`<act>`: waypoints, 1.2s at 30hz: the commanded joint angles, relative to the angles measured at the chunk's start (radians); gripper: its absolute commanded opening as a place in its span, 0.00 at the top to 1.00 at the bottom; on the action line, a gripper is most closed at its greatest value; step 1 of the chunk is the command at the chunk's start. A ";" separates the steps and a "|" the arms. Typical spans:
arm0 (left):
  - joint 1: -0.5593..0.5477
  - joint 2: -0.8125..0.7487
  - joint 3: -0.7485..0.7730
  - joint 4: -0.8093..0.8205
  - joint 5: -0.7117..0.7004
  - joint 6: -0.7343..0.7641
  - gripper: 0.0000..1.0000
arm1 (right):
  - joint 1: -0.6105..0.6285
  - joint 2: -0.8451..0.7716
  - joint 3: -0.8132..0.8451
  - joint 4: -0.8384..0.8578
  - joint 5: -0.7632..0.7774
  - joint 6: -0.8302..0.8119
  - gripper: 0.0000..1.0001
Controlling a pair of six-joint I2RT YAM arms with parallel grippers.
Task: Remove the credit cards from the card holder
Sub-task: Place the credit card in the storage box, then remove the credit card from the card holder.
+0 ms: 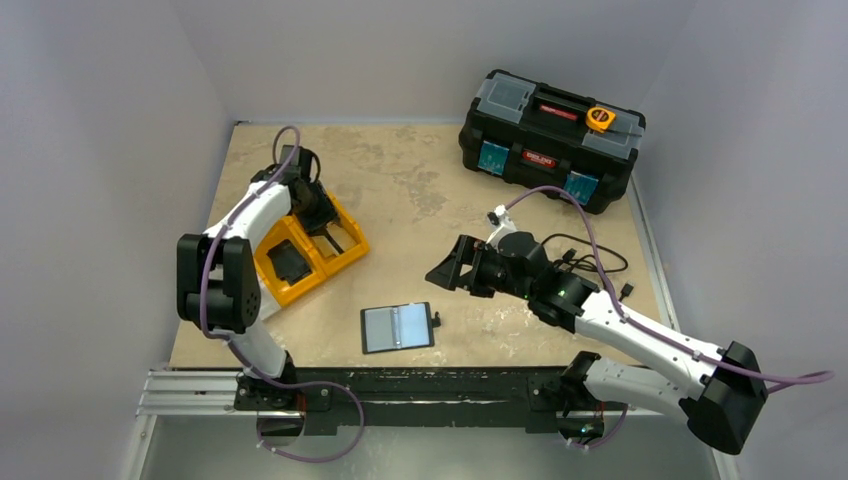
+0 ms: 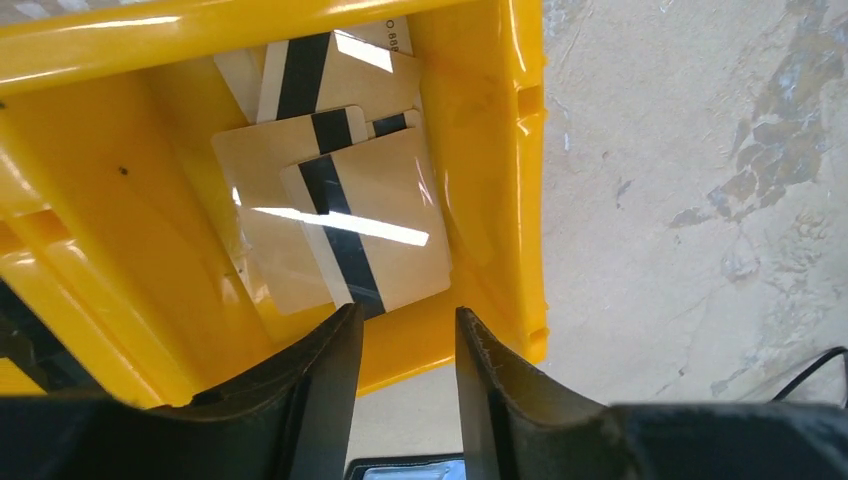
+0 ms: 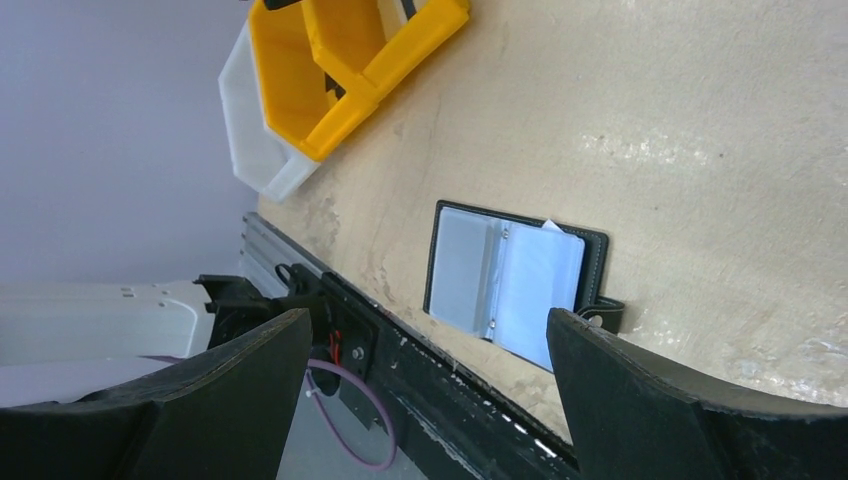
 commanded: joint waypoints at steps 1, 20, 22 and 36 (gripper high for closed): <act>0.009 -0.080 0.043 -0.038 -0.051 0.034 0.58 | 0.008 0.021 0.053 -0.026 0.039 -0.031 0.12; -0.136 -0.699 -0.396 -0.098 0.002 0.077 0.48 | 0.319 0.465 0.302 -0.113 0.326 -0.056 0.26; -0.187 -0.739 -0.431 -0.107 -0.006 0.052 0.48 | 0.346 0.524 0.348 -0.139 0.350 -0.056 0.27; -0.327 -0.879 -0.583 -0.135 0.019 -0.023 0.48 | 0.416 0.750 0.475 -0.181 0.369 -0.056 0.34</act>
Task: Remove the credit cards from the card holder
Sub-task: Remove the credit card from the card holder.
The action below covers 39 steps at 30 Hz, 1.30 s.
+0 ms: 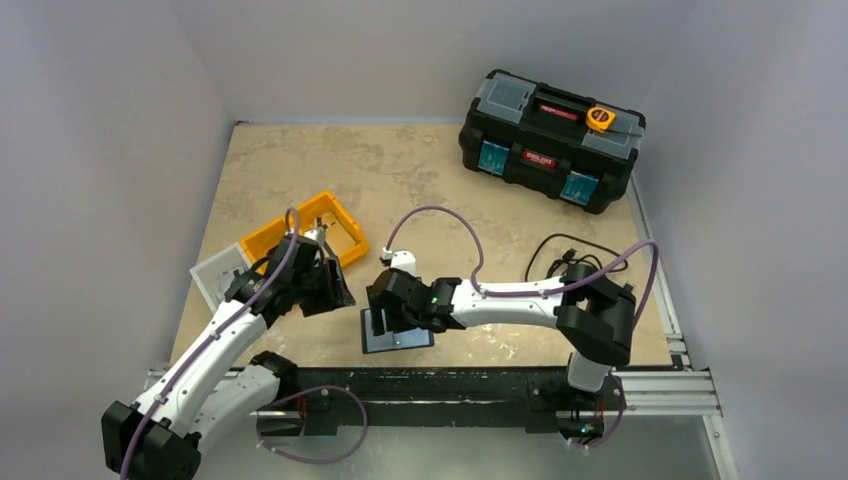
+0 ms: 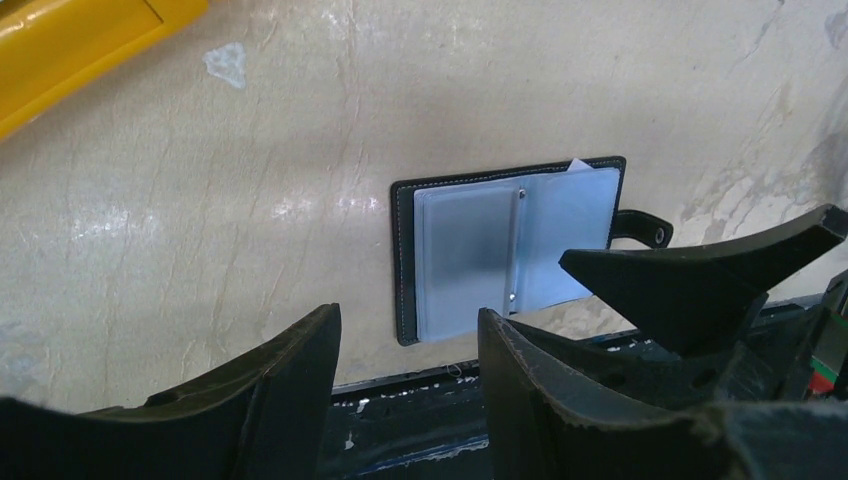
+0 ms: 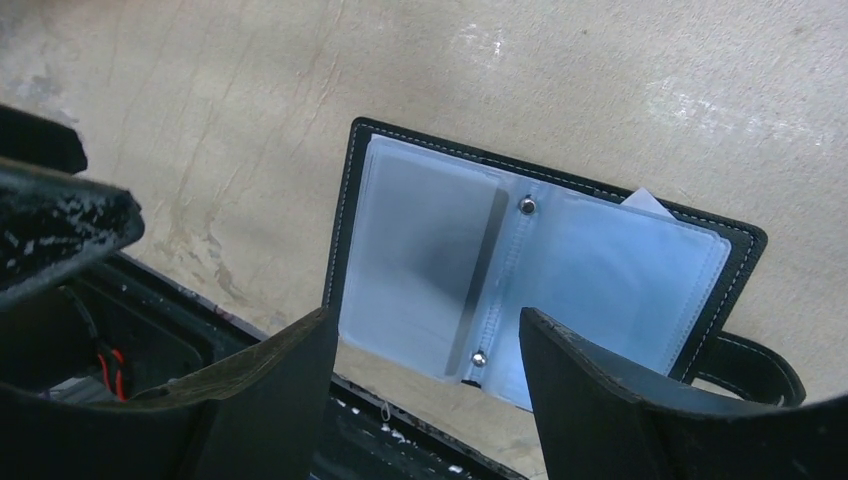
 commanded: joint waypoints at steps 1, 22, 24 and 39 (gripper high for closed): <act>-0.011 -0.032 -0.024 -0.001 0.014 -0.035 0.48 | 0.004 0.035 0.058 -0.021 0.033 -0.011 0.34; -0.011 -0.011 -0.069 0.043 0.053 -0.043 0.48 | 0.004 0.183 0.111 -0.080 0.015 -0.005 0.70; -0.011 -0.006 -0.075 0.050 0.061 -0.044 0.48 | 0.002 0.179 0.090 -0.067 0.005 -0.001 0.75; -0.086 0.105 -0.149 0.230 0.189 -0.101 0.57 | -0.046 0.119 -0.092 0.087 -0.099 0.031 1.00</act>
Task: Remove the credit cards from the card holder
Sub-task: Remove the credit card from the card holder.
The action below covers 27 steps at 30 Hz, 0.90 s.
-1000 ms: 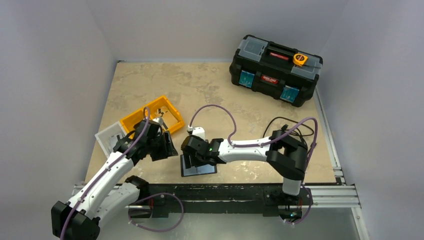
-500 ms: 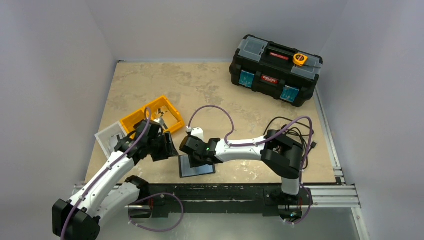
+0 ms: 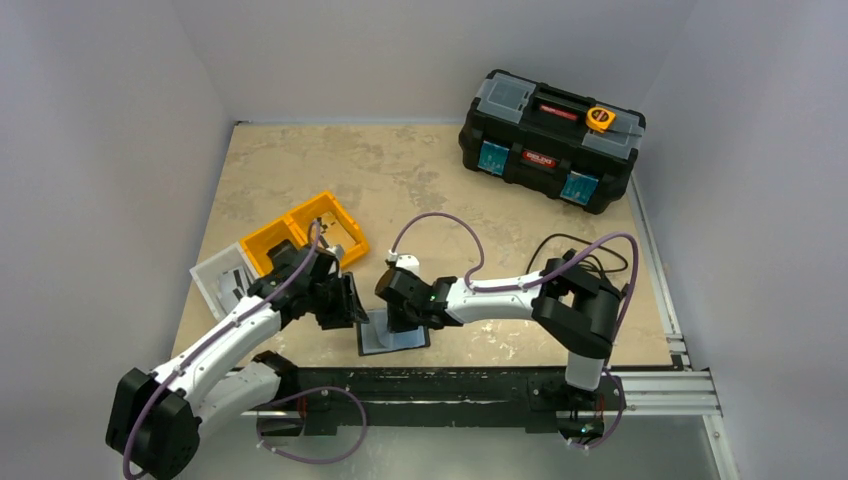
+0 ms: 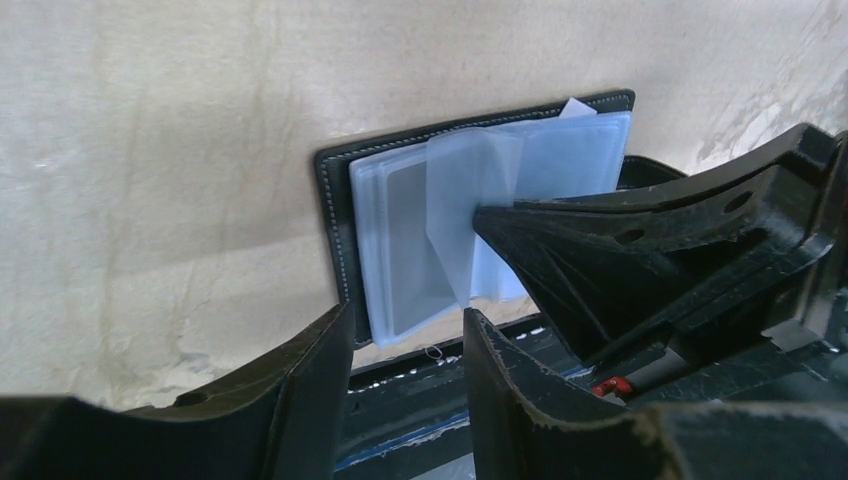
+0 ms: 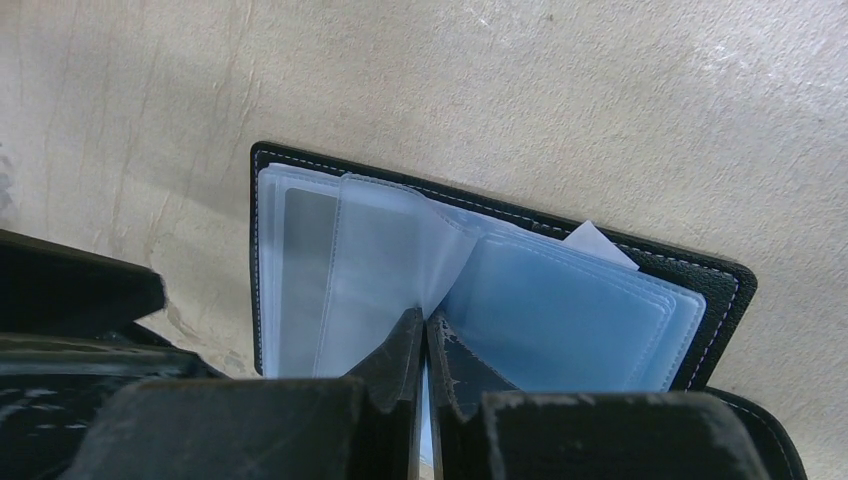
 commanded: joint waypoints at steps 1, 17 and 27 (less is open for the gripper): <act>-0.042 0.050 -0.022 0.130 0.071 -0.048 0.58 | -0.006 0.016 -0.057 0.001 -0.029 0.008 1.00; -0.143 0.246 -0.055 0.298 0.054 -0.130 0.82 | -0.016 -0.039 -0.083 0.028 -0.042 0.005 1.00; -0.144 0.165 -0.053 0.237 0.005 -0.150 1.00 | -0.017 -0.135 0.009 -0.048 -0.032 -0.037 0.86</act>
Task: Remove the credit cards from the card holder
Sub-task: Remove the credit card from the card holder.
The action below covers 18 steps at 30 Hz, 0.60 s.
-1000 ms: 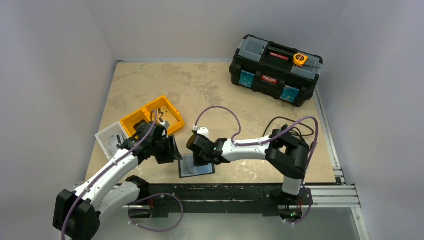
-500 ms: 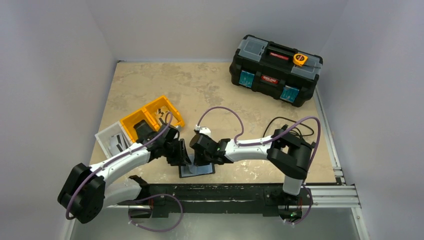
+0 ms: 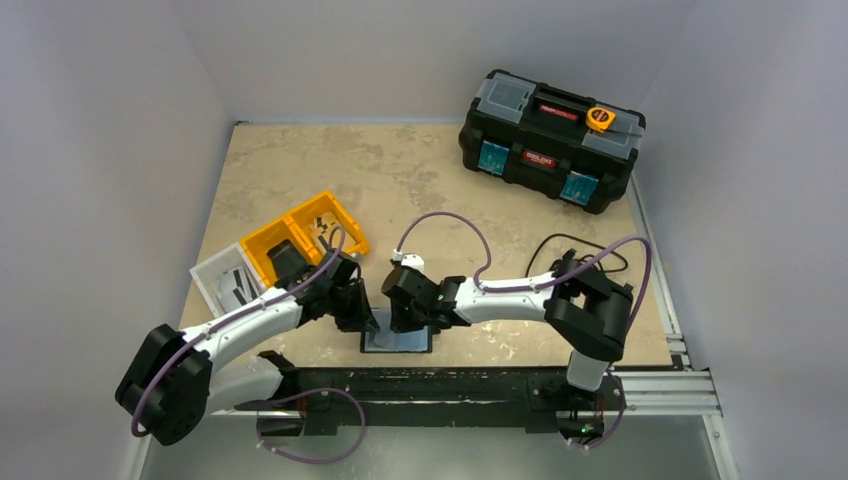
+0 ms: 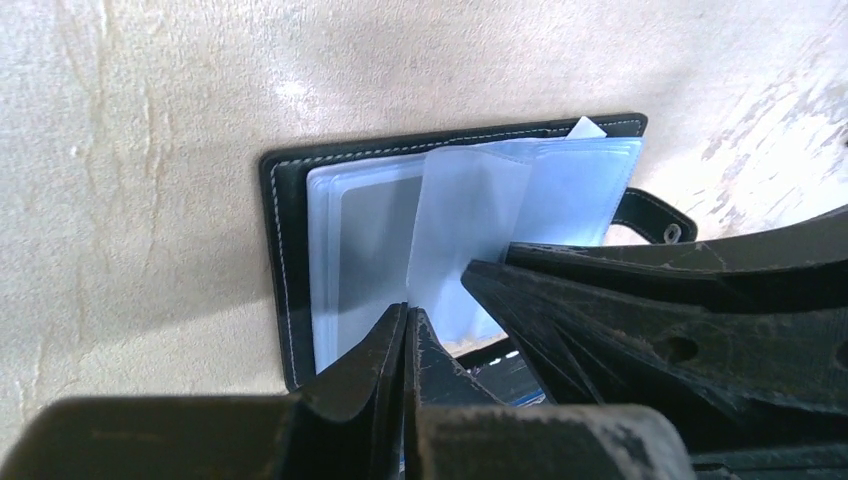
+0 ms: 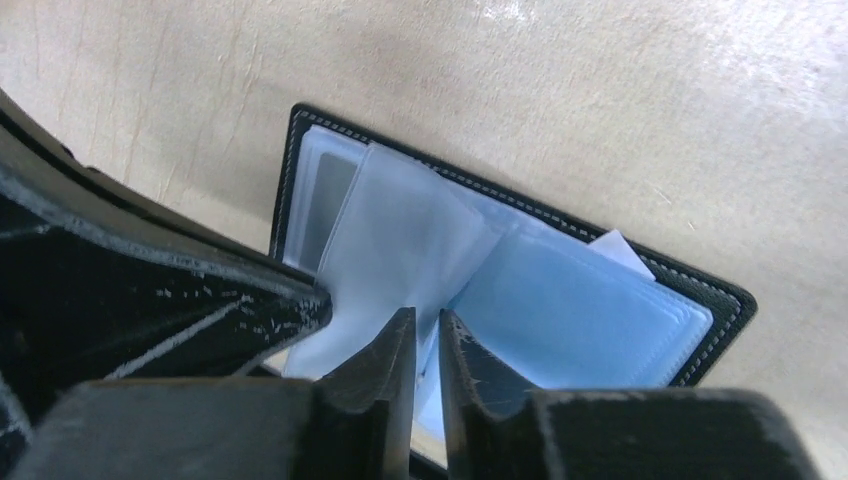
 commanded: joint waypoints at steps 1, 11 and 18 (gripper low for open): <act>-0.007 -0.061 0.003 -0.012 -0.034 -0.011 1.00 | 0.000 -0.090 0.075 -0.093 0.008 -0.038 0.81; -0.066 -0.094 0.045 -0.006 -0.017 -0.043 0.99 | -0.017 -0.232 0.063 -0.239 0.120 -0.035 0.58; -0.137 -0.001 0.118 0.062 0.002 -0.067 0.79 | -0.060 -0.415 -0.074 -0.258 0.152 0.006 0.58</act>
